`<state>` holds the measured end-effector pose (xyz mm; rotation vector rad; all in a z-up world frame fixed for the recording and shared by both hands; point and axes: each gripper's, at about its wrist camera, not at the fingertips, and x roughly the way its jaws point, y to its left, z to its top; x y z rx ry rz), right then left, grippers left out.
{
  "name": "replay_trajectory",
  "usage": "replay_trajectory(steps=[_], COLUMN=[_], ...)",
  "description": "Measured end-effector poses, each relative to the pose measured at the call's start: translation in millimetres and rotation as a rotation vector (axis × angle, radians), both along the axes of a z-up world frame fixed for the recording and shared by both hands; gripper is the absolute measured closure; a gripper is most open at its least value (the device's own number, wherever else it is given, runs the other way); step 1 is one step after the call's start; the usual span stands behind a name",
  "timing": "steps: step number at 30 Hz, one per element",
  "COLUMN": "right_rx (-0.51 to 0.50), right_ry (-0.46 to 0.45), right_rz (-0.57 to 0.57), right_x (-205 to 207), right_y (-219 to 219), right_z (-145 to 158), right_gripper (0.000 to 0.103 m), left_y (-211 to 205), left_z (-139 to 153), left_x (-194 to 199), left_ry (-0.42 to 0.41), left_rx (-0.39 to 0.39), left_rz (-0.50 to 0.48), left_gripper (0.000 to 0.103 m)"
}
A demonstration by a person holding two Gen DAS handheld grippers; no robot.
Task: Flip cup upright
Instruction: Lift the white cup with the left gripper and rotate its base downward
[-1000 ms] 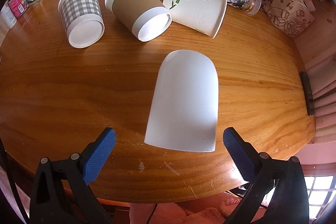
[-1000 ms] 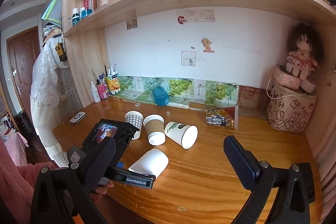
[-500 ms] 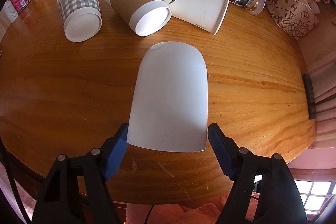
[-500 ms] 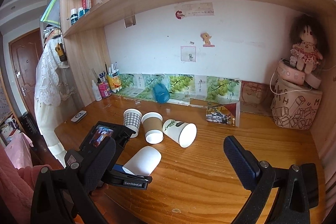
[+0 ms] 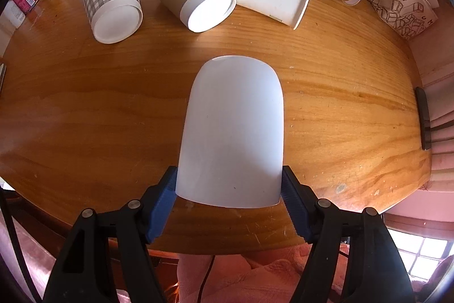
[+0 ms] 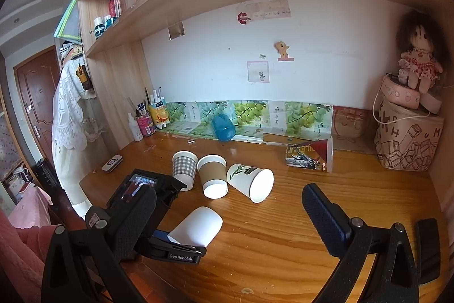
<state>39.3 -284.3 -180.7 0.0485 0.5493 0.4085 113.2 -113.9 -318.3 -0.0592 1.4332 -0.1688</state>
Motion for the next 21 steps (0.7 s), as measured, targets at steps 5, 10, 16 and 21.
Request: replay_trajectory(steps=[5, 10, 16, 21], right_rx=[0.051, 0.092, 0.124, 0.146], right_ry=[0.009, -0.006, -0.023, -0.028], right_rz=[-0.022, -0.074, -0.119, -0.163], right_x=[2.2, 1.7, -2.3, -4.5], right_y=[-5.1, -14.5, -23.9, -31.3], right_z=[-1.1, -0.6, -1.0, -1.1], right_gripper=[0.0, 0.0, 0.0, 0.0], left_y=[-1.0, -4.4, -14.7, -21.9], left_z=[2.9, 5.7, 10.8, 11.0], left_x=[-4.0, -6.4, -1.3, 8.9], left_ry=[0.103, 0.201, 0.308, 0.434], left_rx=[0.052, 0.137, 0.215, 0.263], left_rz=[-0.047, -0.118, -0.229, -0.304], left_gripper=[0.029, 0.029, 0.029, 0.029])
